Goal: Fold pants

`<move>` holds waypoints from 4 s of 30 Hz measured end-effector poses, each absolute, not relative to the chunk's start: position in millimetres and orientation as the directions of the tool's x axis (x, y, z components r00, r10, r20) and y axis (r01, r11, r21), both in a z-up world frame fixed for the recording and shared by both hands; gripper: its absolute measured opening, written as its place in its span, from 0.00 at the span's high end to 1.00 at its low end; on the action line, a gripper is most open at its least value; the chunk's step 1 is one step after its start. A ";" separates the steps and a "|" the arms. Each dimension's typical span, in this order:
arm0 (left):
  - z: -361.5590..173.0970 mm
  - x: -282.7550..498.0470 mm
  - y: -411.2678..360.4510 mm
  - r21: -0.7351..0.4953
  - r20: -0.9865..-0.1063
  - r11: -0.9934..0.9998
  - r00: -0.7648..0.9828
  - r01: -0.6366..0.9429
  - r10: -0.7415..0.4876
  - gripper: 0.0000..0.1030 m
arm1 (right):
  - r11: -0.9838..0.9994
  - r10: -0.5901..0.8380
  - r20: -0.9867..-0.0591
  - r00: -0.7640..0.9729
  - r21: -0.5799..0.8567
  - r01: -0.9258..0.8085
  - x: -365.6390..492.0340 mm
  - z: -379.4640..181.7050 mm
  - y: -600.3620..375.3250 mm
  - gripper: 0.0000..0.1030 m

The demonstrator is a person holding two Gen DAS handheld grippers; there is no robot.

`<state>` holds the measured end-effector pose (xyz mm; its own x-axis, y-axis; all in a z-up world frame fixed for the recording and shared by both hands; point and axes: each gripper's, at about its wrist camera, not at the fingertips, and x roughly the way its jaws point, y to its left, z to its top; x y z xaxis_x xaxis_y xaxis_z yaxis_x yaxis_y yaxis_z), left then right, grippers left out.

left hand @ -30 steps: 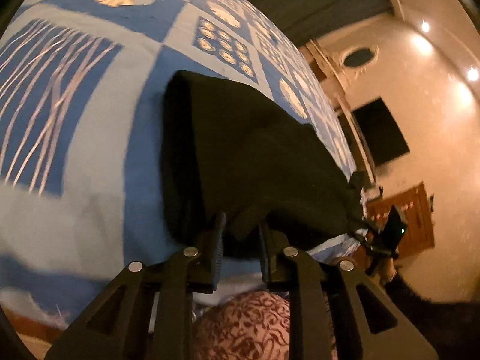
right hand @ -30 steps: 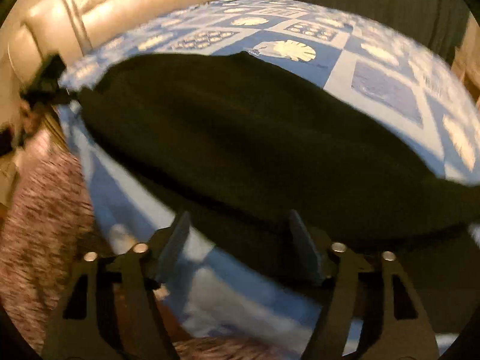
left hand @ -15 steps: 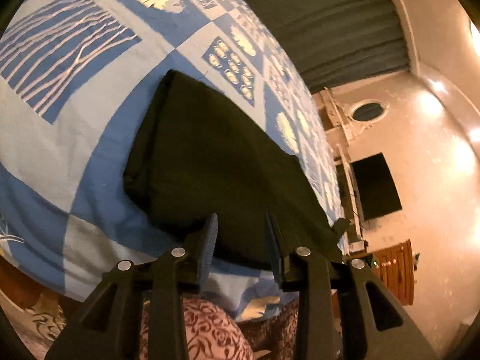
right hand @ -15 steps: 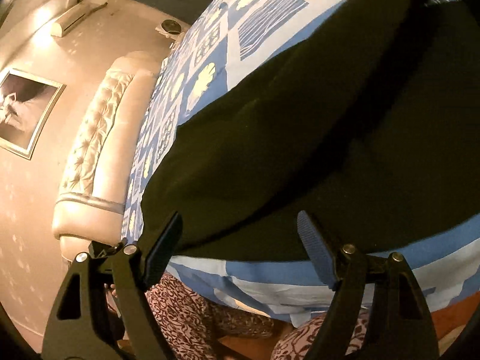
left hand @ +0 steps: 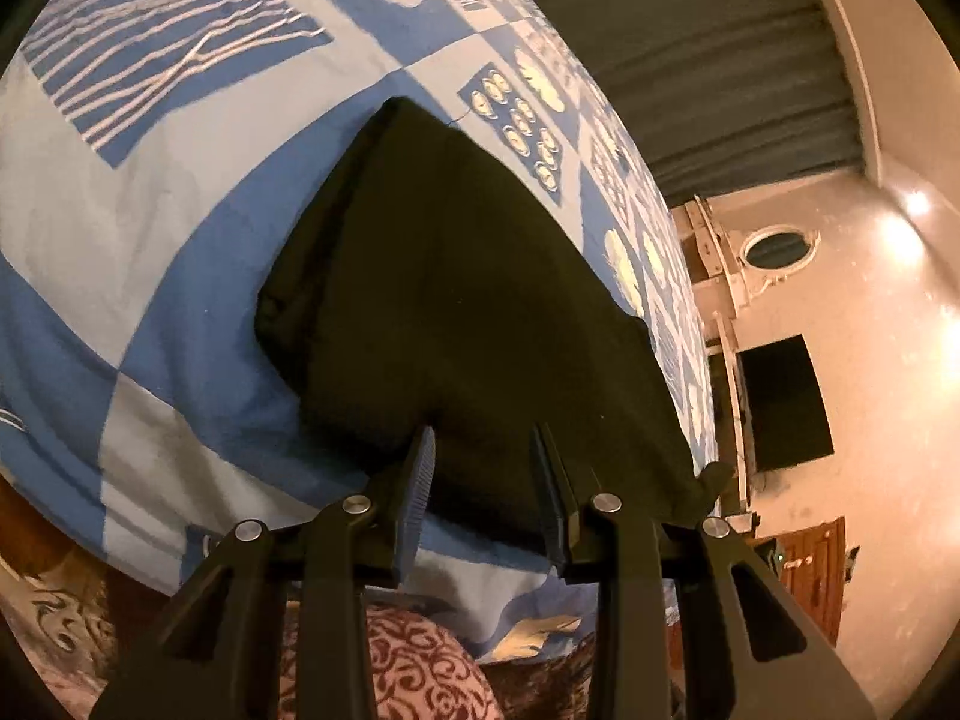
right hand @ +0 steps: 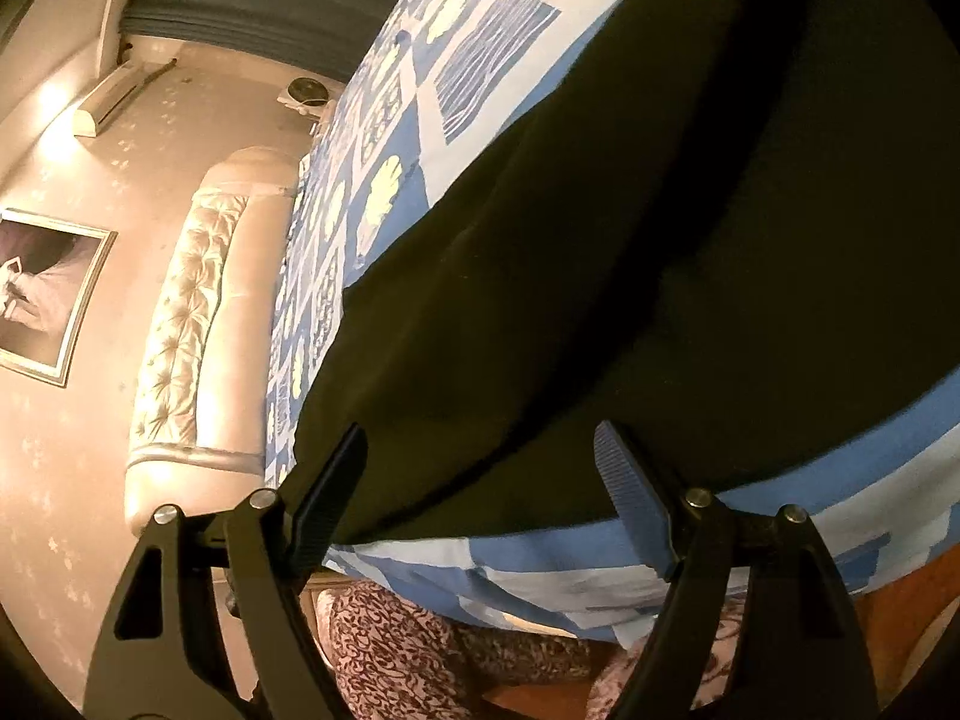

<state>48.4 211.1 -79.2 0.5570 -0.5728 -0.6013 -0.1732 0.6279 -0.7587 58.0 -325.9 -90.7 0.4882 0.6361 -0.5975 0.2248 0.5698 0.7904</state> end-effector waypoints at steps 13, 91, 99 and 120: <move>-87.3 39.5 219.8 -0.808 -0.554 0.554 0.577 -0.200 -0.600 0.68 | 0.514 0.649 -0.577 0.497 0.813 0.273 69.6 -103.7 -303.4 0.92; -50.0 82.9 16.3 -0.543 -0.714 0.839 0.505 0.035 -0.484 0.16 | 0.704 0.391 -0.709 0.587 0.641 0.306 79.8 10.7 -661.8 0.84; -49.6 81.5 17.3 -0.535 -0.715 0.844 0.510 0.042 -0.479 0.16 | 0.713 0.163 -0.841 0.515 0.462 0.528 43.5 -13.9 -675.1 0.36; -49.9 72.4 19.0 -0.561 -0.688 0.826 0.520 0.061 -0.506 0.16 | 0.205 0.246 -0.518 0.819 0.854 0.479 -16.6 -127.0 -637.2 0.88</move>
<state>72.4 19.0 -49.9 0.5201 -0.5060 -0.6881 0.0611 0.8256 -0.5609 -16.6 -637.2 -127.0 0.8191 0.2461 -0.5182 0.4787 0.2047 0.8538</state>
